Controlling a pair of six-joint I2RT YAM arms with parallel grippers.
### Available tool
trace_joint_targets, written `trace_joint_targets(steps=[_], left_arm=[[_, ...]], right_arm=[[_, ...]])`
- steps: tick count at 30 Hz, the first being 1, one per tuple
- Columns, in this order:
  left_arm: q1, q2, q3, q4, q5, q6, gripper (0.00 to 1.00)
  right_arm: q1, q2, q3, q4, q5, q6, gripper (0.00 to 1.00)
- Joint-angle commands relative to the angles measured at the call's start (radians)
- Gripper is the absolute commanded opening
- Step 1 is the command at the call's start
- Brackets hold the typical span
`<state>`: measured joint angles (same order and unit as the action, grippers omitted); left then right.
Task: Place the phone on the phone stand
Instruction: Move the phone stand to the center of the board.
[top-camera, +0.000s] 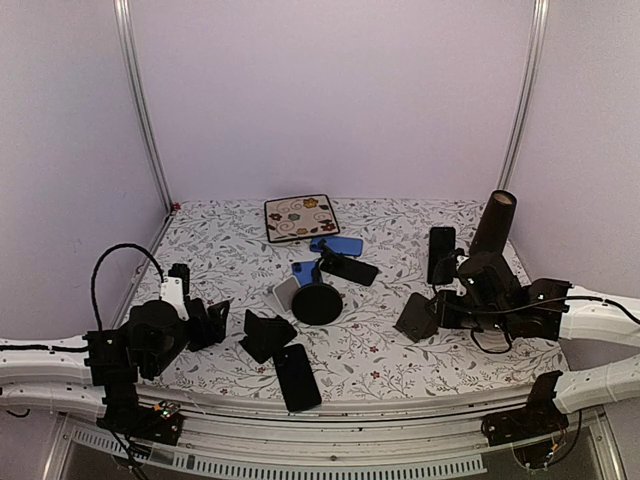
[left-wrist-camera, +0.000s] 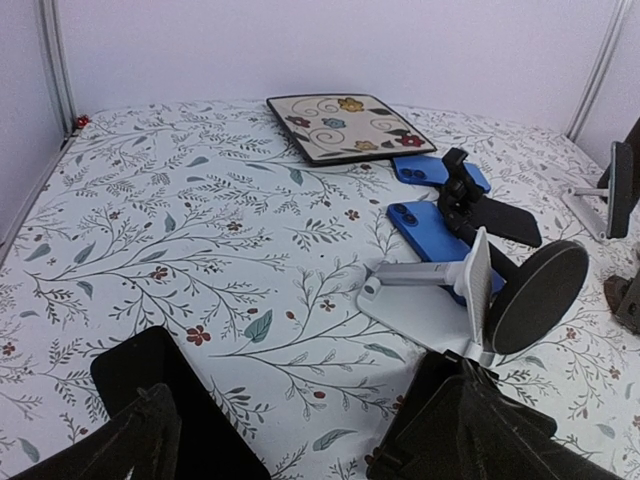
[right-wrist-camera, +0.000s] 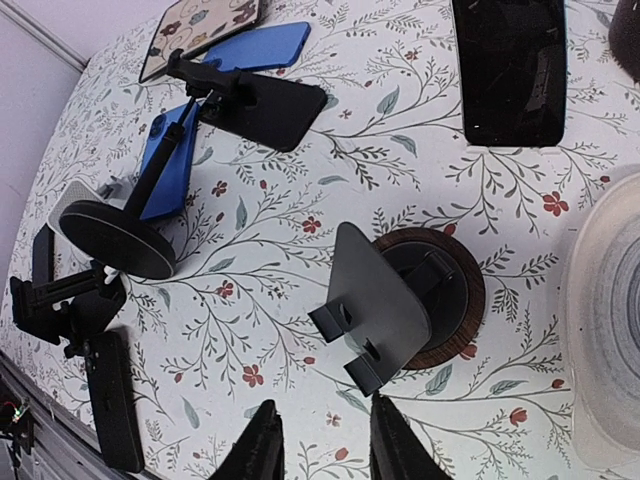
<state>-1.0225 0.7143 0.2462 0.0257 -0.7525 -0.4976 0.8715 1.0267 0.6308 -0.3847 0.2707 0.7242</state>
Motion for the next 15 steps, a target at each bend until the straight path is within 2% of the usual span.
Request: trace_joint_targets(steps=[1, 4, 8, 9, 15], left_arm=[[0.014, -0.001, 0.015, 0.019, -0.007, 0.01, 0.97], [0.014, -0.003, 0.015, 0.017, -0.005, 0.008, 0.97], [0.015, -0.011, 0.012, 0.017, -0.007, 0.008, 0.97], [0.013, -0.012, 0.013, 0.016, -0.007, 0.008, 0.97], [0.013, -0.028, 0.008, 0.011, -0.005, 0.007, 0.97]], right_arm=[[0.038, -0.004, 0.046, -0.1, 0.148, 0.083, 0.39], [0.038, -0.023, 0.038, -0.102, 0.171, 0.12, 0.56], [0.037, -0.026, 0.036, -0.101, 0.202, 0.198, 0.94], [0.036, -0.028, 0.037, -0.103, 0.213, 0.212, 1.0], [0.035, -0.026, 0.055, -0.125, 0.277, 0.259, 0.99]])
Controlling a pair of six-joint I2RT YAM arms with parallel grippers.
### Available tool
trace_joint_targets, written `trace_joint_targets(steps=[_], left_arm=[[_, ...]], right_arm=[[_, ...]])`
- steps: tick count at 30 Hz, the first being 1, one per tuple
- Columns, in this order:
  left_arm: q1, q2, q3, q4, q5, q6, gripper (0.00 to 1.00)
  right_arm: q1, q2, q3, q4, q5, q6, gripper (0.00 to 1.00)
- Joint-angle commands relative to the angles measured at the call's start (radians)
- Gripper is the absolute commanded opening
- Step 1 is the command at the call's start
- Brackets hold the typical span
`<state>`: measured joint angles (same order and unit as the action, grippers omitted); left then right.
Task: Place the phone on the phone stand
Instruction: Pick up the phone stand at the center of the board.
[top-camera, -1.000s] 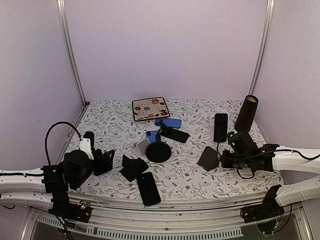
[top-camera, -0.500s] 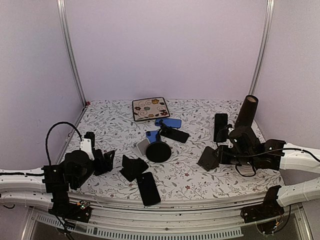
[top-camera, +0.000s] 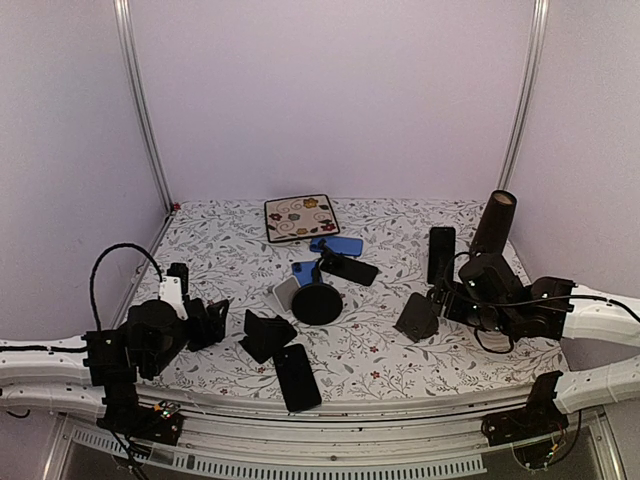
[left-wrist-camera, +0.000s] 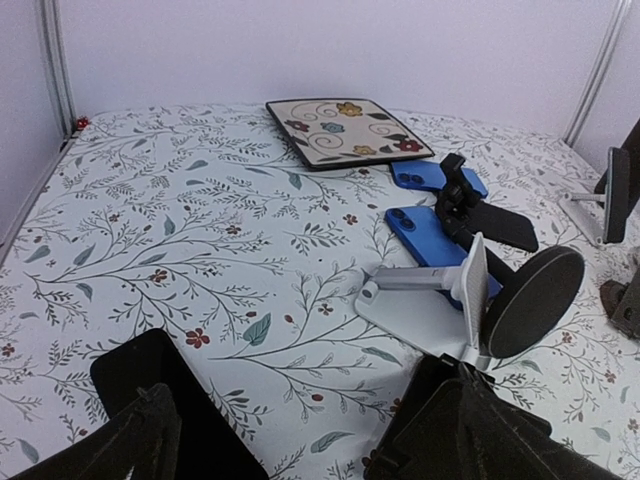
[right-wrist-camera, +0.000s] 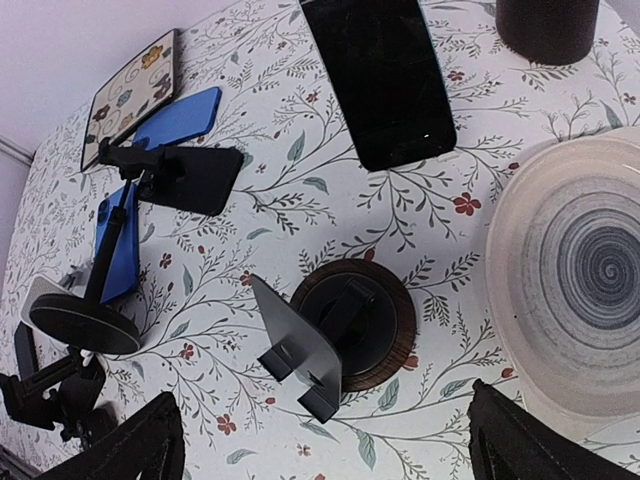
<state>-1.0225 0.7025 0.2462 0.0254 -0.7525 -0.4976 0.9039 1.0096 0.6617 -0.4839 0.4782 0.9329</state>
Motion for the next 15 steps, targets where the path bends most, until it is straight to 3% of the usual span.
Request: trace_joint_targets(steps=[1, 8, 15], left_arm=[[0.015, -0.018, 0.007, 0.013, -0.005, 0.007, 0.97], [0.014, -0.017, 0.007, 0.016, -0.001, 0.01, 0.97], [0.013, -0.005, 0.01, 0.02, 0.0, 0.013, 0.97]], right_arm=[[0.001, -0.001, 0.035, -0.034, 0.07, 0.032, 0.99], [0.002, 0.089, 0.17, -0.203, 0.077, -0.001, 0.99], [0.002, 0.096, 0.186, -0.144, -0.019, -0.054, 0.99]])
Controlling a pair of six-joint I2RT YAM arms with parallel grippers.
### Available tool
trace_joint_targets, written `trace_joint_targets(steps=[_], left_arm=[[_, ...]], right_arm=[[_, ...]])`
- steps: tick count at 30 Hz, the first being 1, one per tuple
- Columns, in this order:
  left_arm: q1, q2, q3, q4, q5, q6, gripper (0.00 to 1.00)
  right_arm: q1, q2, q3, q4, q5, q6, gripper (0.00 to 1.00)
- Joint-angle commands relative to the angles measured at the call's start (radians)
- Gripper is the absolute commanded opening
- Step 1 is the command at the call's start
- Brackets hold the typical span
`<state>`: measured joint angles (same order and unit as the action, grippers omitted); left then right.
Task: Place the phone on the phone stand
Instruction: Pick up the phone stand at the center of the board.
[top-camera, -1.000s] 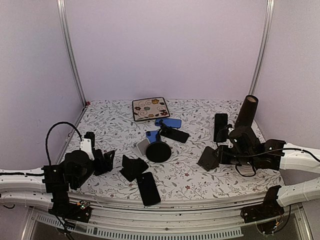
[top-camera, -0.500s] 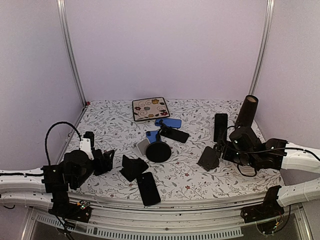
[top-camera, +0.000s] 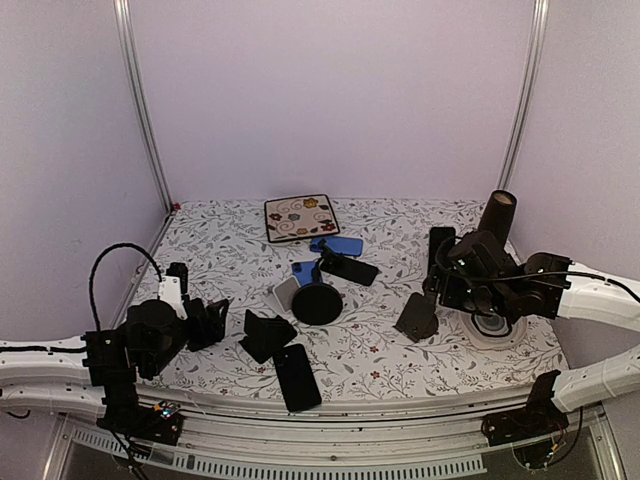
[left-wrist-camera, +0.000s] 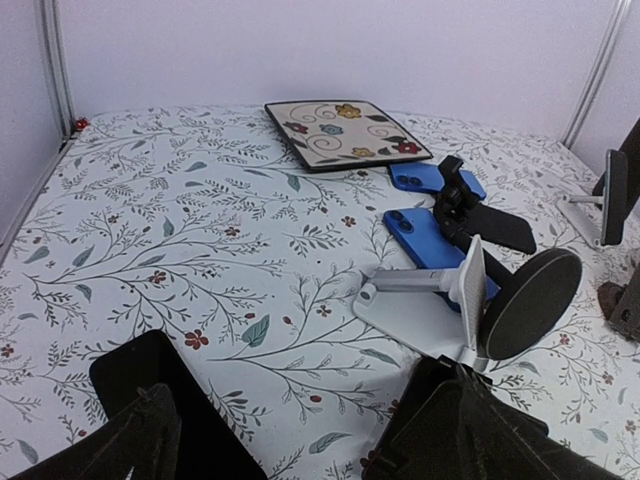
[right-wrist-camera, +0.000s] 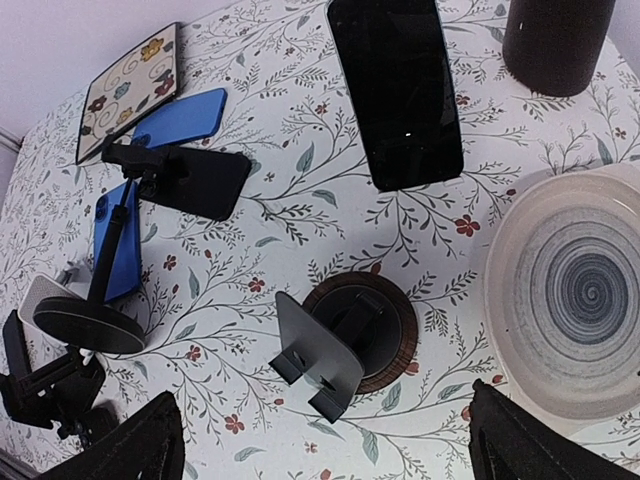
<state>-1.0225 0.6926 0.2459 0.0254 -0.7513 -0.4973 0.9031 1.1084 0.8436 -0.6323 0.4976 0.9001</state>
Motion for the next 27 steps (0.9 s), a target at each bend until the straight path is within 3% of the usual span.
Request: trace_joint_targets(steps=[1, 5, 12, 27], left_arm=[[0.014, 0.006, 0.01, 0.019, 0.001, 0.011, 0.97], [0.013, 0.008, 0.012, 0.021, 0.001, 0.013, 0.97], [0.013, 0.015, 0.012, 0.022, 0.002, 0.014, 0.97], [0.014, 0.003, 0.008, 0.021, 0.005, 0.016, 0.97]], right_arm=[[0.003, -0.003, -0.004, 0.008, -0.026, -0.004, 1.0], [0.003, 0.043, 0.004, -0.013, -0.033, 0.088, 0.99], [0.004, 0.273, 0.139, -0.16, -0.016, 0.266, 0.98], [0.004, 0.462, 0.265, -0.186, 0.036, 0.481, 0.99]])
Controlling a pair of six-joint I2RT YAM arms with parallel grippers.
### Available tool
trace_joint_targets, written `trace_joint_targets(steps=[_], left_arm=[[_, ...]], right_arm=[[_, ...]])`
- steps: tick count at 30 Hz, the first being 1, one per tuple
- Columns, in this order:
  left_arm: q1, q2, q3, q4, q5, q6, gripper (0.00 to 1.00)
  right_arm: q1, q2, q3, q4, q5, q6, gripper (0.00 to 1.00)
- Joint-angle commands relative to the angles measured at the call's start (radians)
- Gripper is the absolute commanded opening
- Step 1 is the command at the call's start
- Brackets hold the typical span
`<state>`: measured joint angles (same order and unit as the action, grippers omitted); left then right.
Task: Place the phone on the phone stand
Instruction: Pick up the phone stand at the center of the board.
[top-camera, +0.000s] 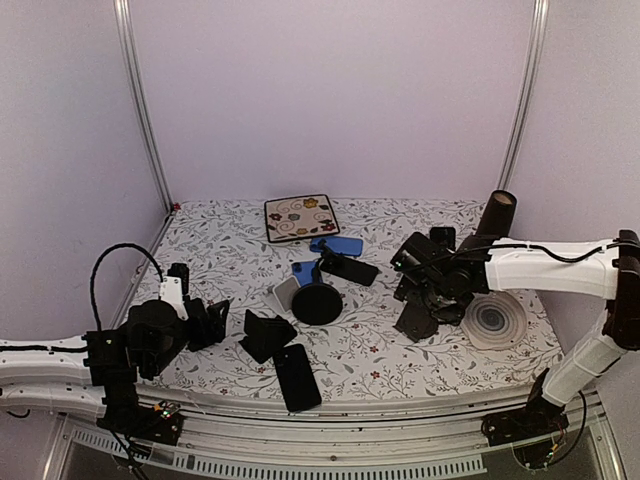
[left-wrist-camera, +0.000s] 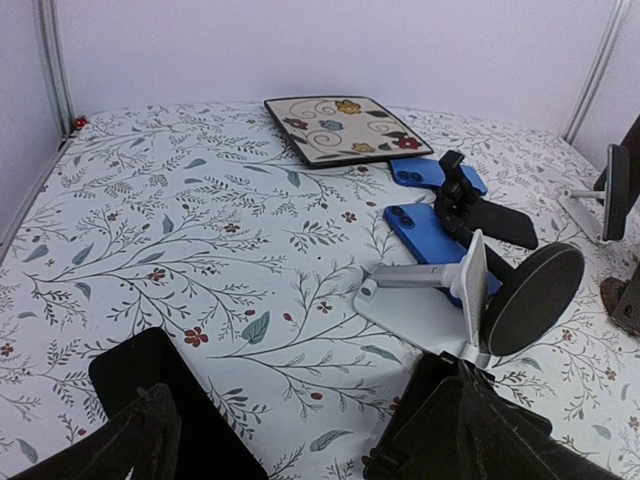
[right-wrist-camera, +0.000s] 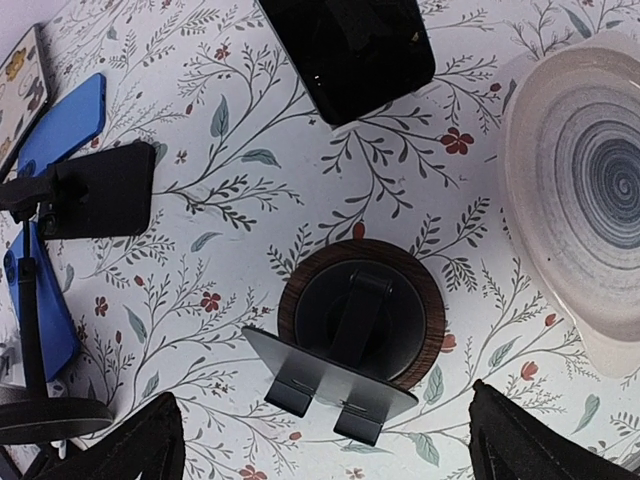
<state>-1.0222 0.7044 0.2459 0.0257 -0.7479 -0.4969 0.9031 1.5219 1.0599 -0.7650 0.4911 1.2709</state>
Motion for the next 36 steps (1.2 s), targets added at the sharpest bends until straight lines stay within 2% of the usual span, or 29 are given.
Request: trace_joint_targets(steps=[1, 8, 18, 26, 29, 36], left_arm=[[0.014, -0.011, 0.009, 0.02, 0.001, 0.015, 0.97], [0.014, -0.022, 0.005, 0.018, 0.002, 0.014, 0.96], [0.014, -0.025, 0.004, 0.019, 0.001, 0.014, 0.97], [0.014, -0.016, 0.006, 0.022, 0.0, 0.014, 0.97], [0.013, -0.017, 0.005, 0.02, 0.001, 0.014, 0.97], [0.013, -0.019, 0.004, 0.022, 0.001, 0.014, 0.97]], right_arm=[[0.005, 0.063, 0.058, -0.054, 0.046, 0.119, 0.99], [-0.024, 0.176, 0.109, -0.136, 0.073, 0.247, 0.99], [-0.049, 0.287, 0.188, -0.159, 0.088, 0.253, 0.99], [-0.05, 0.329, 0.201, -0.142, 0.043, 0.249, 0.99], [-0.05, 0.339, 0.209, -0.149, 0.038, 0.248, 0.98], [-0.049, 0.363, 0.234, -0.185, 0.036, 0.263, 0.87]])
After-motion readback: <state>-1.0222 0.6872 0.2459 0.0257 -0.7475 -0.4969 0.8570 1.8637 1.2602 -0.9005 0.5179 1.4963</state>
